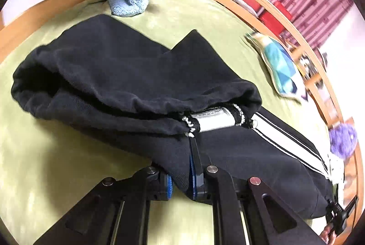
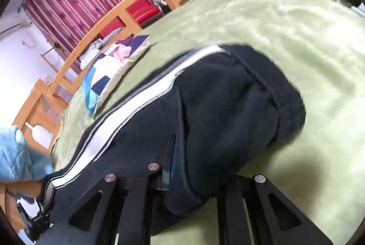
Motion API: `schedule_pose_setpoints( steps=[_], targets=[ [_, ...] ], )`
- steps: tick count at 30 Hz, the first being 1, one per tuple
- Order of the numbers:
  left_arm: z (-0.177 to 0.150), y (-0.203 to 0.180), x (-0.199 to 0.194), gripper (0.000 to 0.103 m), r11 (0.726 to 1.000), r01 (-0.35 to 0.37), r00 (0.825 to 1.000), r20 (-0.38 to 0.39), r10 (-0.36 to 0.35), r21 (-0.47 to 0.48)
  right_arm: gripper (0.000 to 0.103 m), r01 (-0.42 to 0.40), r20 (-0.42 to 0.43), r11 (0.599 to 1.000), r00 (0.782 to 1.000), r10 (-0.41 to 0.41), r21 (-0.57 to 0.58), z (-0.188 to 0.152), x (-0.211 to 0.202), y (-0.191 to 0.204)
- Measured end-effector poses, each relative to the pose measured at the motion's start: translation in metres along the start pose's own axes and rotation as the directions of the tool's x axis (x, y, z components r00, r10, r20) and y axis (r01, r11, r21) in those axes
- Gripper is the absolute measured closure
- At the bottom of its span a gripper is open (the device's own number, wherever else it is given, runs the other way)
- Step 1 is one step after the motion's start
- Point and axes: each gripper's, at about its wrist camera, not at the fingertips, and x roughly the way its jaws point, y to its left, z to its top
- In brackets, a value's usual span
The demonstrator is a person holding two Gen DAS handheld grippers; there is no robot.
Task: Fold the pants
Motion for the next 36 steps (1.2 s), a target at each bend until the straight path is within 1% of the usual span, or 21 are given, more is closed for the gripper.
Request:
schedule_pose_setpoints(
  steps=[2,5,7,10,12,13,14,15,17,18,19,21,22,24,26,28,29,32,34,35,36],
  targets=[
    [-0.026,0.003,-0.020,0.091,1.000,0.007,1.000,-0.028,-0.006,0.022,0.090,0.021,0.005,1.000,1.000,-0.021,-0.007,-0.007,-0.032,-0.015],
    [-0.079,0.014,-0.052,0.091,0.999,0.028,0.995,-0.095,-0.024,0.045,0.090,0.052,-0.016,0.999,0.998,-0.052,0.001,-0.028,-0.084,-0.056],
    [-0.105,0.014,-0.064,0.091,0.997,0.047,0.991,-0.129,-0.038,0.067,0.090,0.085,-0.028,0.996,0.996,-0.085,-0.003,-0.044,-0.115,-0.089],
    [-0.142,0.013,-0.077,0.091,0.992,0.060,0.985,-0.170,-0.041,0.107,0.089,0.131,-0.050,0.991,0.990,-0.131,0.014,-0.067,-0.149,-0.134],
    [-0.155,0.013,-0.080,0.087,0.989,0.041,0.982,-0.187,-0.014,0.145,0.081,0.162,-0.081,0.986,0.984,-0.159,0.028,-0.081,-0.157,-0.154],
    [-0.158,0.013,-0.080,0.086,0.986,0.033,0.977,-0.211,0.002,0.162,0.079,0.175,-0.104,0.984,0.980,-0.172,0.022,-0.085,-0.154,-0.157],
    [-0.157,0.013,-0.081,0.083,0.986,0.032,0.972,-0.237,0.008,0.166,0.074,0.186,-0.119,0.982,0.976,-0.184,0.009,-0.089,-0.154,-0.158],
    [-0.156,0.013,-0.085,0.083,0.985,0.029,0.964,-0.267,0.018,0.171,0.067,0.207,-0.126,0.978,0.970,-0.207,-0.010,-0.094,-0.156,-0.157],
    [-0.151,0.010,-0.097,0.081,0.978,0.040,0.965,-0.263,0.015,0.204,0.064,0.284,-0.101,0.957,0.952,-0.289,-0.064,-0.105,-0.164,-0.144],
    [-0.150,0.009,-0.102,0.074,0.974,0.047,0.966,-0.258,0.012,0.219,0.064,0.309,-0.083,0.947,0.945,-0.315,-0.083,-0.109,-0.168,-0.136],
    [-0.147,0.008,-0.108,0.070,0.970,0.066,0.967,-0.254,-0.005,0.233,0.063,0.334,-0.063,0.937,0.938,-0.341,-0.101,-0.114,-0.177,-0.127],
    [-0.142,0.002,-0.115,0.058,0.958,0.096,0.971,-0.238,-0.030,0.270,0.059,0.356,-0.042,0.928,0.931,-0.362,-0.112,-0.117,-0.187,-0.115],
    [-0.140,-0.002,-0.116,0.055,0.952,0.098,0.972,-0.232,-0.029,0.291,0.057,0.362,-0.031,0.925,0.930,-0.367,-0.115,-0.119,-0.195,-0.108],
    [-0.138,-0.010,-0.117,0.047,0.937,0.102,0.976,-0.218,-0.028,0.335,0.056,0.360,-0.015,0.925,0.931,-0.364,-0.121,-0.121,-0.207,-0.099],
    [-0.136,-0.017,-0.117,0.045,0.923,0.110,0.979,-0.202,-0.036,0.369,0.055,0.350,0.008,0.929,0.936,-0.352,-0.116,-0.122,-0.216,-0.086],
    [-0.132,-0.022,-0.117,0.040,0.912,0.093,0.985,-0.173,-0.025,0.400,0.054,0.329,0.023,0.939,0.944,-0.328,-0.105,-0.121,-0.223,-0.074],
    [-0.131,-0.026,-0.117,0.035,0.900,0.075,0.990,-0.141,-0.016,0.428,0.054,0.315,0.027,0.944,0.949,-0.314,-0.100,-0.122,-0.224,-0.069],
    [-0.130,-0.039,-0.119,0.034,0.869,0.028,0.997,-0.079,0.013,0.493,0.054,0.289,0.026,0.951,0.957,-0.288,-0.113,-0.125,-0.227,-0.047],
    [-0.127,-0.046,-0.124,0.034,0.863,0.041,0.998,-0.058,-0.013,0.504,0.052,0.283,0.036,0.948,0.959,-0.280,-0.149,-0.126,-0.228,-0.032],
    [-0.127,-0.050,-0.125,0.030,0.856,0.035,0.999,-0.036,-0.019,0.516,0.048,0.281,0.041,0.945,0.960,-0.278,-0.164,-0.127,-0.228,-0.027],
    [-0.125,-0.053,-0.122,0.027,0.849,0.018,1.000,-0.019,-0.009,0.529,0.046,0.282,0.049,0.942,0.959,-0.278,-0.182,-0.128,-0.227,-0.020]
  ],
)
